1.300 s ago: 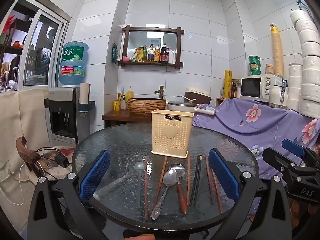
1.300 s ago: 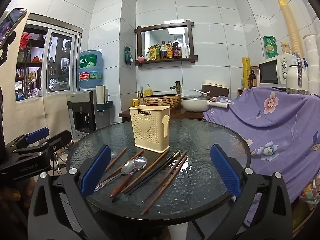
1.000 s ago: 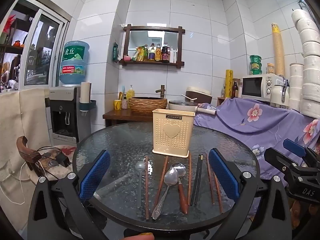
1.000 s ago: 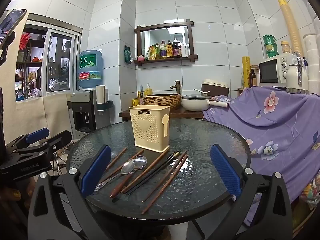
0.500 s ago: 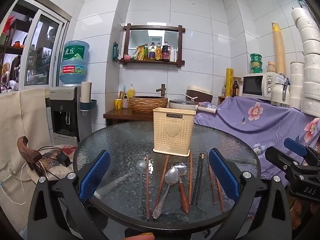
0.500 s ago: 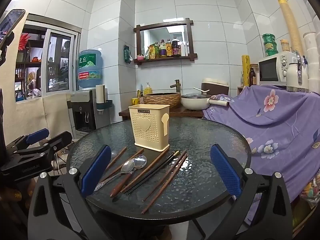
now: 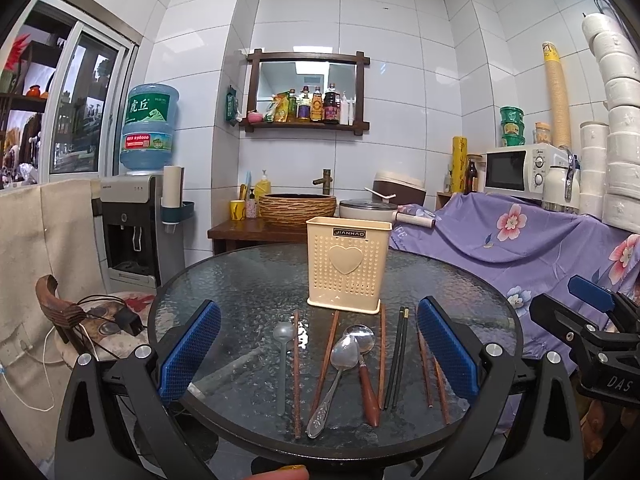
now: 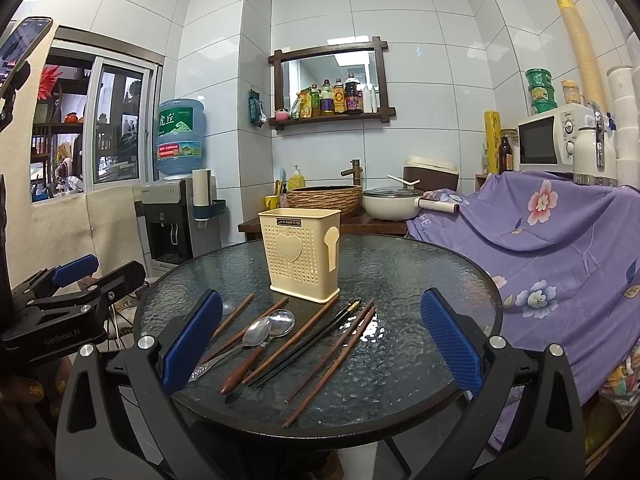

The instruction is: Organize utensils

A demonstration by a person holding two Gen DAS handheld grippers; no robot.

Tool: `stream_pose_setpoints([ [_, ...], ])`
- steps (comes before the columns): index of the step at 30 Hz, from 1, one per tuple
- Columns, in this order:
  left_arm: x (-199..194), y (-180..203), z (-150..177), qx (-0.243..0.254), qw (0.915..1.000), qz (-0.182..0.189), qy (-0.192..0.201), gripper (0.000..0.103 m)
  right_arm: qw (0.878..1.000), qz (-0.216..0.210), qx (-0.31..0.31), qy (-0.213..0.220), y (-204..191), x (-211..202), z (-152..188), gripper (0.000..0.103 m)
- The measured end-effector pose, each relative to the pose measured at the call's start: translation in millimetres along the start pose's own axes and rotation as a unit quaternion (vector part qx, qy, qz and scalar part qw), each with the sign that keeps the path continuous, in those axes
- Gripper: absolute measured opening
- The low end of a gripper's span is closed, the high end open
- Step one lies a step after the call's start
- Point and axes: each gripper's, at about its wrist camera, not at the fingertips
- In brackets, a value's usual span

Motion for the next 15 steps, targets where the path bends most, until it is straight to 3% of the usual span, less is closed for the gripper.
stream_pose_setpoints([
  [15, -0.4, -0.5, -0.8, -0.002, 1.0000, 0.000, 0.000, 0.097, 1.000, -0.001, -0.001, -0.002, -1.0, -0.1, 0.4, 0.098],
])
Point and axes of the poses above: each gripper's, at about its wrist camera, not at the fingertips, and x roughly the way its jaws point, y to its right, z to its underside, and after that the axes turned 12 degrees about z, right-handed
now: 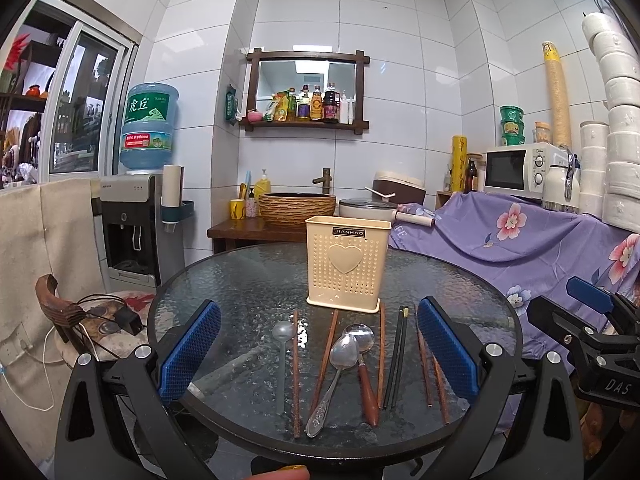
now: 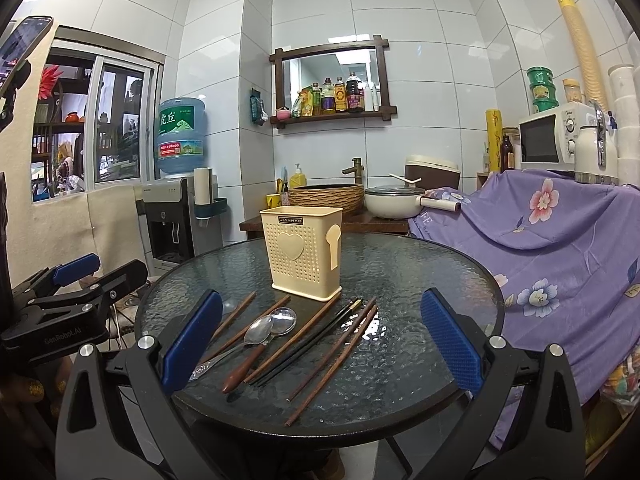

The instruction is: Organize utensils

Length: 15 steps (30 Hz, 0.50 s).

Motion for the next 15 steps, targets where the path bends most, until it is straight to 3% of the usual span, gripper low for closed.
stream_pose_setpoints([
  [15, -0.2, 0.0, -0.7, 0.003, 1.0000, -0.002, -0.002, 0.097, 1.000, -0.001, 0.001, -0.001, -1.0, 0.1, 0.5, 0.098],
])
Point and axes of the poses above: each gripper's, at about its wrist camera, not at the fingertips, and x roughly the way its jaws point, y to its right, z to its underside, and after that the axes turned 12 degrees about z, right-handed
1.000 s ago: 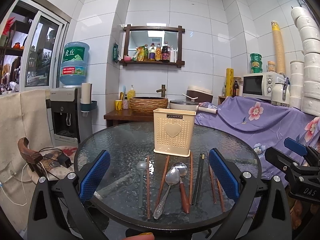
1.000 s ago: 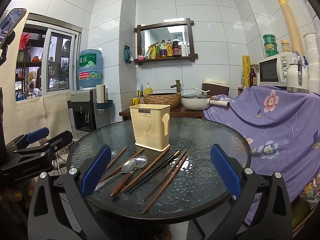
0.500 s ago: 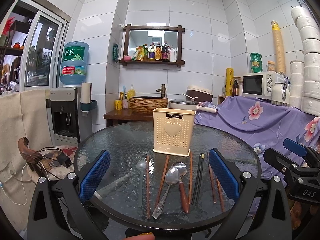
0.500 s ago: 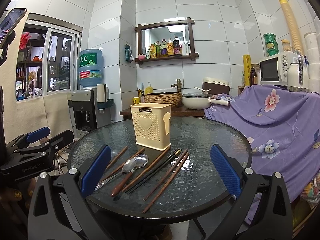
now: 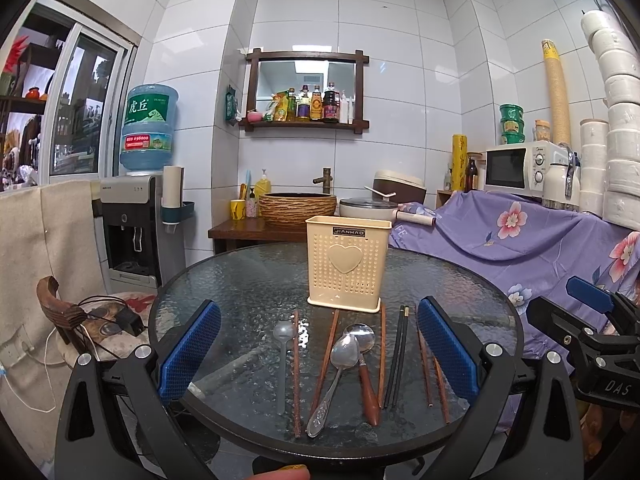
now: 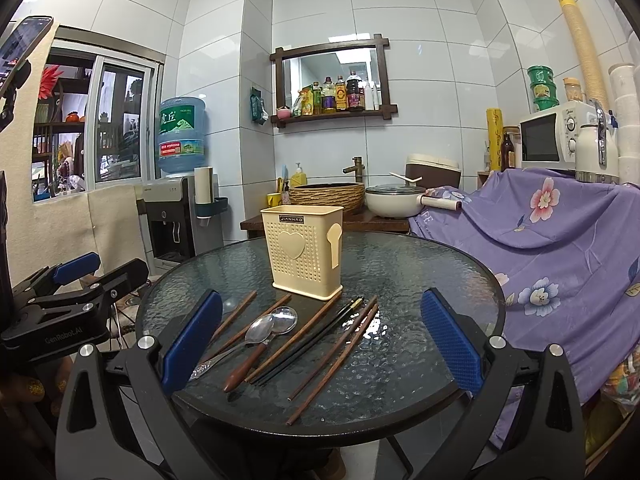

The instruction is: Organize utensils

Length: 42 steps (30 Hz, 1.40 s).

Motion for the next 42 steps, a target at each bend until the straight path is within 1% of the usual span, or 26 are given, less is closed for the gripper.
stream_pose_setpoints([
  [33, 0.8, 1.1, -0.1, -0.002, 1.0000, -0.002, -0.008, 0.097, 1.000, -0.002, 0.000, -0.004, -2.7, 2.3, 2.6, 0.098],
  [42, 5.7, -1.3, -0.7, 0.001, 0.9998, -0.006, -0.016, 0.097, 1.000, 0.000, -0.001, -0.015, -2.4, 9.9, 4.4, 0.098],
])
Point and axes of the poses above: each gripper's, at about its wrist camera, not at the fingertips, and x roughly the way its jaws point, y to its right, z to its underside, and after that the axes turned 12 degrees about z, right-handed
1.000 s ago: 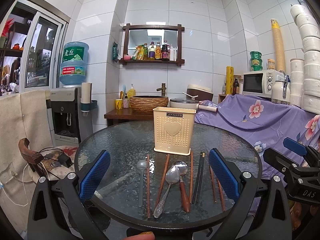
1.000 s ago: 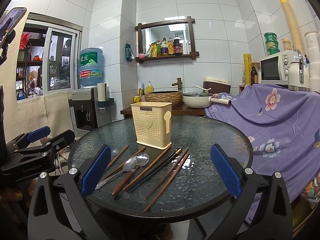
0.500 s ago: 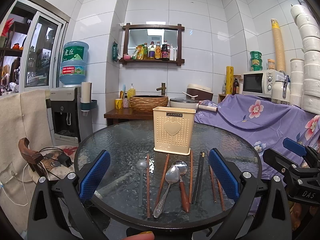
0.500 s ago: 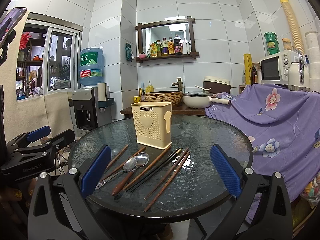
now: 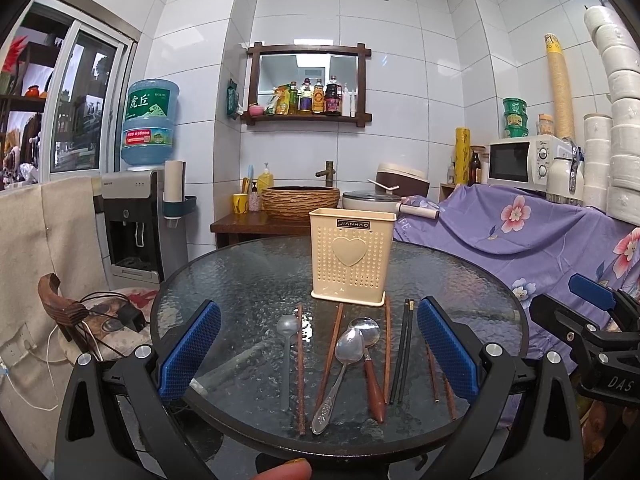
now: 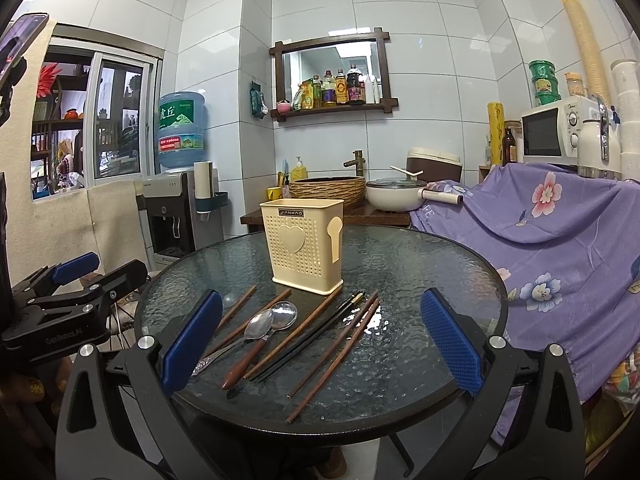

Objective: Organize utensils
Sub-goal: 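Grasp the clear plastic spoon with the left tool while the right tool grasps a wooden chopstick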

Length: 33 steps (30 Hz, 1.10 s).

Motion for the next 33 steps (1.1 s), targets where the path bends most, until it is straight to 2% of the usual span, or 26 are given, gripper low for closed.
stream_pose_setpoints([
  [6, 28.1, -13.4, -3.8, -0.004, 0.9992, -0.003, -0.040, 0.097, 0.999, 0.003, 0.002, -0.044, 2.9, 29.8, -0.2, 0.098],
  [11, 60.1, -37.2, -4.5, -0.041, 0.9953, -0.005, -0.088, 0.097, 0.993, 0.031, -0.023, -0.108, 6.8, 71.6, 4.3, 0.098],
  [17, 73.1, -62.2, 2.7, -0.068, 0.9918, -0.025, -0.105, 0.097, 0.979, 0.045, 0.000, -0.197, 31.3, 118.3, 15.9, 0.098],
  [20, 87.3, -75.8, 7.0, -0.066, 0.9860, -0.056, -0.142, 0.097, 0.971, 0.051, 0.020, -0.234, 43.8, 138.8, 21.1, 0.098],
  [23, 101.8, -87.9, 8.3, -0.076, 0.9809, -0.058, -0.169, 0.097, 0.963, 0.041, 0.038, -0.263, 48.8, 159.9, 20.7, 0.096],
  [28, 130.4, -102.7, 9.8, -0.081, 0.9730, -0.053, -0.209, 0.096, 0.955, 0.039, 0.024, -0.295, 38.5, 190.0, 16.3, 0.078],
  [33, 155.1, -104.3, 14.2, -0.080, 0.9656, -0.037, -0.244, 0.076, 0.946, 0.030, 0.022, -0.323, 29.9, 212.2, 17.9, 0.058],
])
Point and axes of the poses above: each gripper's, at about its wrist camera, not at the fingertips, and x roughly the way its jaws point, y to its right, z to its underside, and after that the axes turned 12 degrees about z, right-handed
